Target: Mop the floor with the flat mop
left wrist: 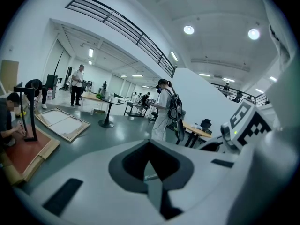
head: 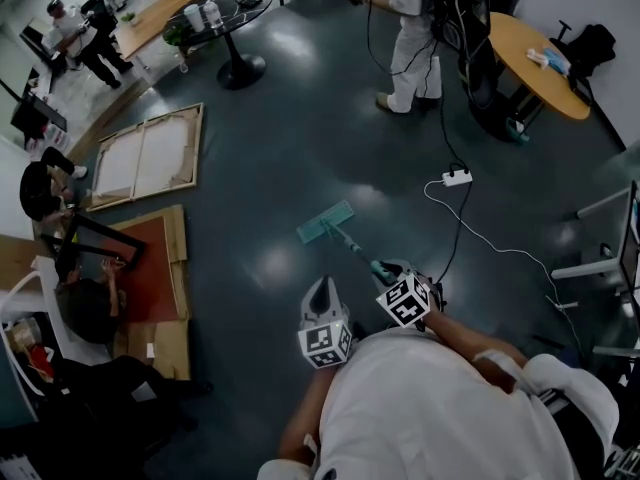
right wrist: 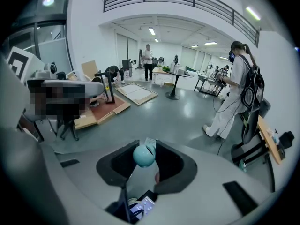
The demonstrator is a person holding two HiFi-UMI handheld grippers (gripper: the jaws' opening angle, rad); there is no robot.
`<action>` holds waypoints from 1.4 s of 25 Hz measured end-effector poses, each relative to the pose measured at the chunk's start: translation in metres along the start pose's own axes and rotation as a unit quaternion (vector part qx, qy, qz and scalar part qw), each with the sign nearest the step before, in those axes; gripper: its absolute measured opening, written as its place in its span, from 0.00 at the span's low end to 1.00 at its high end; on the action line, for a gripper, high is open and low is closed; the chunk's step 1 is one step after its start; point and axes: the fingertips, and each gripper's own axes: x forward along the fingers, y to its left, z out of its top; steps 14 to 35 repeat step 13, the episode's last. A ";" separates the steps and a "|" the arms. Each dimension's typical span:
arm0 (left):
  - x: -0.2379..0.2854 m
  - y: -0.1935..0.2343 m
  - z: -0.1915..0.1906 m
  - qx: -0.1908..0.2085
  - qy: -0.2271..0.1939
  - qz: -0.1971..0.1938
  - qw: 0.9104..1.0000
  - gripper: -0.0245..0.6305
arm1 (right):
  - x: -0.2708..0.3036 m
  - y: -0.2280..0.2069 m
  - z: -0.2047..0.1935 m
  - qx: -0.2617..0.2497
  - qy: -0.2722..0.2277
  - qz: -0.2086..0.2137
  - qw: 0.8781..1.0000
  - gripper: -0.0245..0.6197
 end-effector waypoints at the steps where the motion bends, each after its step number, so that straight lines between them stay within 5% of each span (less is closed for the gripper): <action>1: -0.001 0.001 0.000 0.000 0.000 -0.001 1.000 0.04 | 0.000 0.001 0.000 0.000 0.000 -0.001 1.000 0.21; 35: -0.006 0.011 -0.004 -0.005 0.002 -0.003 1.000 0.04 | 0.002 0.012 0.000 0.002 -0.001 -0.003 1.000 0.21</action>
